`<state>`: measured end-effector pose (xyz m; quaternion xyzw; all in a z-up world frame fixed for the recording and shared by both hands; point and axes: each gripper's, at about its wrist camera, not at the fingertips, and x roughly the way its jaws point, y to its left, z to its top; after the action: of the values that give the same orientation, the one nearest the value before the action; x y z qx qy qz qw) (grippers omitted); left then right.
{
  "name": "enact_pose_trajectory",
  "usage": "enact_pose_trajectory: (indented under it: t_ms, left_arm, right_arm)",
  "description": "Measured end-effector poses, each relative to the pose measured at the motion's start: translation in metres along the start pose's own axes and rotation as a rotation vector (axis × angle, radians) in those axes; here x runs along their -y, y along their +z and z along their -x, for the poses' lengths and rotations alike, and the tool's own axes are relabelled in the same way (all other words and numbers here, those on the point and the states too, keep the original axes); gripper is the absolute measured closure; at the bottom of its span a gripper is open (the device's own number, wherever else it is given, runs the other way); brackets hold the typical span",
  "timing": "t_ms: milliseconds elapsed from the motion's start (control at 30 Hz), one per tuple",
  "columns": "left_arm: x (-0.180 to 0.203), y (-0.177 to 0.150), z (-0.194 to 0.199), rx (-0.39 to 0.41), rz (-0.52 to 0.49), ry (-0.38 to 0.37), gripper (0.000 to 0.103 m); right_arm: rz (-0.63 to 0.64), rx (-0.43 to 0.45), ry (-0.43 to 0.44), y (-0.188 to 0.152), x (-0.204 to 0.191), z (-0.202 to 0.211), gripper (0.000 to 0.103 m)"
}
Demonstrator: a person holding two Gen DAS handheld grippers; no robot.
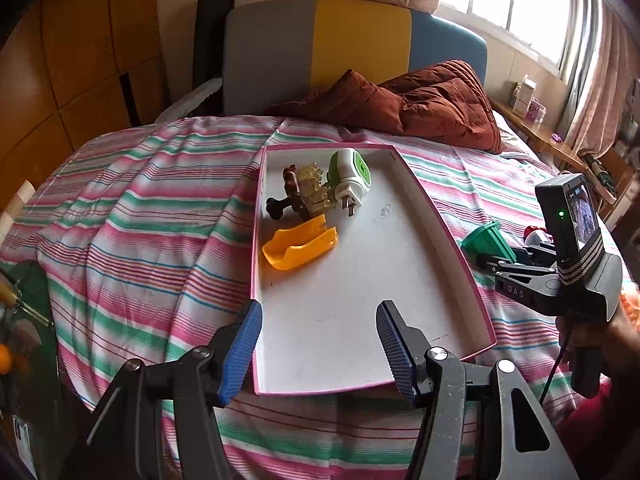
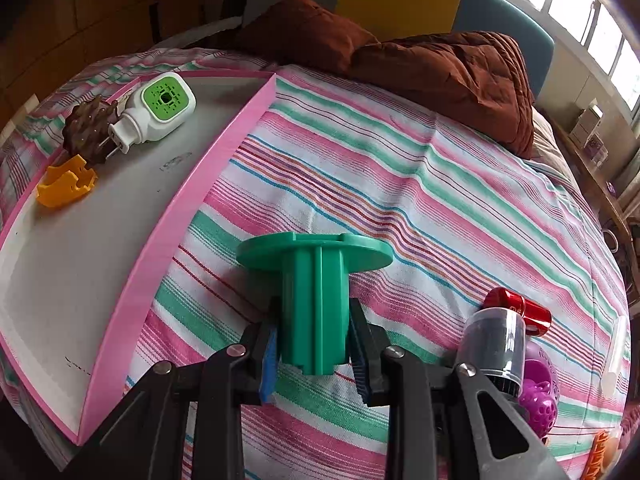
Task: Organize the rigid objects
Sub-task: 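Carry the green spool toward the tray with the right tool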
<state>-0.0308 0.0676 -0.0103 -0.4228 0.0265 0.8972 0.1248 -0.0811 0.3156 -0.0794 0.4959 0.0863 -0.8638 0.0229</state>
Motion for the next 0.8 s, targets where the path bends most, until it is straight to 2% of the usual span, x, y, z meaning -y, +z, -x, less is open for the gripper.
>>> enact_pose_trajectory:
  t_ms: [333,533,567,600,667,800]
  left_arm:
    - [-0.02,-0.013,0.002,-0.003,0.041,-0.009,0.043]
    - [-0.039,-0.019,0.003,-0.007,0.087,-0.008,0.043]
    - [-0.041,-0.02,0.002,-0.009,0.093,-0.007,0.043]
    - [-0.044,-0.02,0.002,-0.011,0.099,-0.006,0.043]
    - [-0.047,-0.022,0.002,-0.014,0.108,-0.006,0.043]
    - [-0.053,-0.023,0.001,-0.021,0.124,-0.008,0.043]
  right_arm:
    - [-0.087,-0.062,-0.002,0.011,-0.001,0.007,0.074]
    - [-0.092,0.02,0.055,0.027,-0.02,0.039,0.075]
    - [-0.082,0.036,0.055,0.031,-0.026,0.044,0.078]
    - [-0.07,0.049,0.068,0.035,-0.033,0.048,0.085]
    - [-0.057,0.069,0.105,0.043,-0.044,0.054,0.086]
    - [0.007,0.091,0.102,0.056,-0.07,0.059,0.089]
